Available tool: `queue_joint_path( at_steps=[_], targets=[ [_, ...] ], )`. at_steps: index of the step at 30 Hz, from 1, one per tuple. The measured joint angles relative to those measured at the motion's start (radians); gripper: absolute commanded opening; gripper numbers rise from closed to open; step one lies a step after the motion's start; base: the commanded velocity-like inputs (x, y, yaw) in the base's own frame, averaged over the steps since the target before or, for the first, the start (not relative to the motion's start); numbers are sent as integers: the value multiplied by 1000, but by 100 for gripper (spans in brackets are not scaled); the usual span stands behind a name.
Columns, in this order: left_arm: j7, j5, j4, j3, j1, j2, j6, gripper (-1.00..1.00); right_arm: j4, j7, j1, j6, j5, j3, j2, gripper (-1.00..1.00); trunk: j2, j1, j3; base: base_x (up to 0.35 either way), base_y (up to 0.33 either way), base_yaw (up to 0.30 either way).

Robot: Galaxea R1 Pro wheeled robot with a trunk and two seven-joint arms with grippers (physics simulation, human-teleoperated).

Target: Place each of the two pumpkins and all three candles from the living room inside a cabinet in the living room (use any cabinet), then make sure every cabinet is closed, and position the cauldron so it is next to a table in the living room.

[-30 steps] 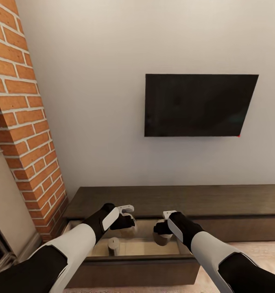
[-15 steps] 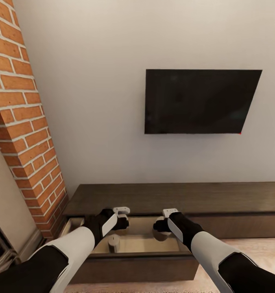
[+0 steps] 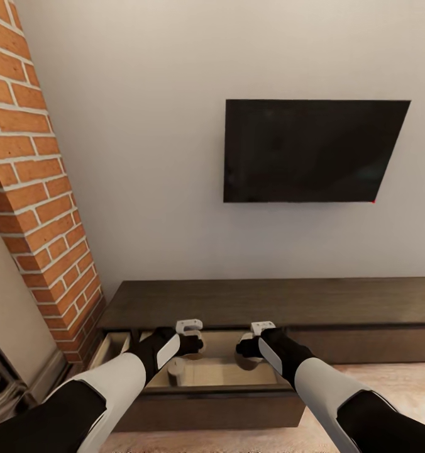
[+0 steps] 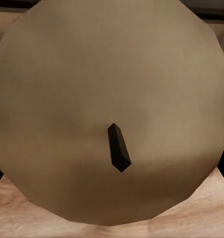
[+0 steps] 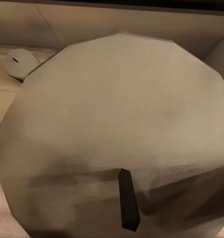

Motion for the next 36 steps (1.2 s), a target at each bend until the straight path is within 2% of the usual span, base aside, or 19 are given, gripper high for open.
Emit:
queue_joint_path(
  at_steps=[7, 14, 20, 24, 36],
  targets=[
    [-3, 1, 0, -1, 1, 0, 0, -100, 1, 0, 0, -38, 1, 2, 1, -100, 0, 0, -11, 70, -154, 0],
    [-3, 1, 1, -1, 1, 0, 2, -100, 0, 0, 0, -41, 0, 2, 6, -100, 0, 0, -22, 7, -14, 0],
    [-3, 1, 6, -1, 1, 0, 4, -100, 2, -1, 0, -41, 1, 2, 21, -100, 0, 0, -32, 119, -100, 0],
    [-3, 1, 6, 0, 2, 0, 4, -100, 2, -1, 0, -42, 2, 3, 23, -100, 0, 0, -38, 204, -163, 0],
    [-9, 1, 5, -1, 1, 0, 5, -100, 2, -4, 0, -42, 2, 3, 24, -100, 0, 0, -58, 11, -9, -30]
  ],
)
